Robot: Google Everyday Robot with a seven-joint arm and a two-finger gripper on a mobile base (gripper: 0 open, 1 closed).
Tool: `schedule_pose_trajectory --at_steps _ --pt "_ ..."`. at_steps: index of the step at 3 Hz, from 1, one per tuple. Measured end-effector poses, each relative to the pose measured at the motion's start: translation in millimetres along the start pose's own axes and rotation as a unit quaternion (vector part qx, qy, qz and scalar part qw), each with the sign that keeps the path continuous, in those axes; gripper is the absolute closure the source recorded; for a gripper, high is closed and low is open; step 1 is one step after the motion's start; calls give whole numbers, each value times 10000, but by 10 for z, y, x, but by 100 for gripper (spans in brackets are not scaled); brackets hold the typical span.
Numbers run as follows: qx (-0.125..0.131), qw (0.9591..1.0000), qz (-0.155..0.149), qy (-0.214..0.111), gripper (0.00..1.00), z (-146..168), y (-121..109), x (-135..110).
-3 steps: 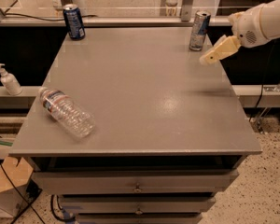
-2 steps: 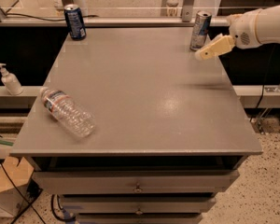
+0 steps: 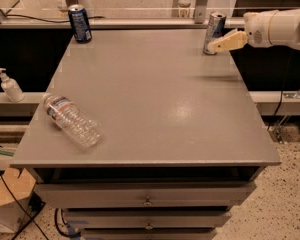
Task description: Move redbull can near pepsi can
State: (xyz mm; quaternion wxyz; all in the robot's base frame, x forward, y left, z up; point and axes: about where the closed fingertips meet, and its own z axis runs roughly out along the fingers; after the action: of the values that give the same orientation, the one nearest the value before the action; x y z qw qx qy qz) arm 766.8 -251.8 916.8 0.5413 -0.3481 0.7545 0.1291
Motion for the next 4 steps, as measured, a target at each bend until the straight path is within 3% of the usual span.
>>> schedule_pose_trajectory --at_steps 1,3,4 --pt "27 9998 178 -123 0 224 -159 3" --pt "-160 9993 321 -62 0 661 -178 12" --pt "-286 9988 382 -83 26 761 -139 -35"
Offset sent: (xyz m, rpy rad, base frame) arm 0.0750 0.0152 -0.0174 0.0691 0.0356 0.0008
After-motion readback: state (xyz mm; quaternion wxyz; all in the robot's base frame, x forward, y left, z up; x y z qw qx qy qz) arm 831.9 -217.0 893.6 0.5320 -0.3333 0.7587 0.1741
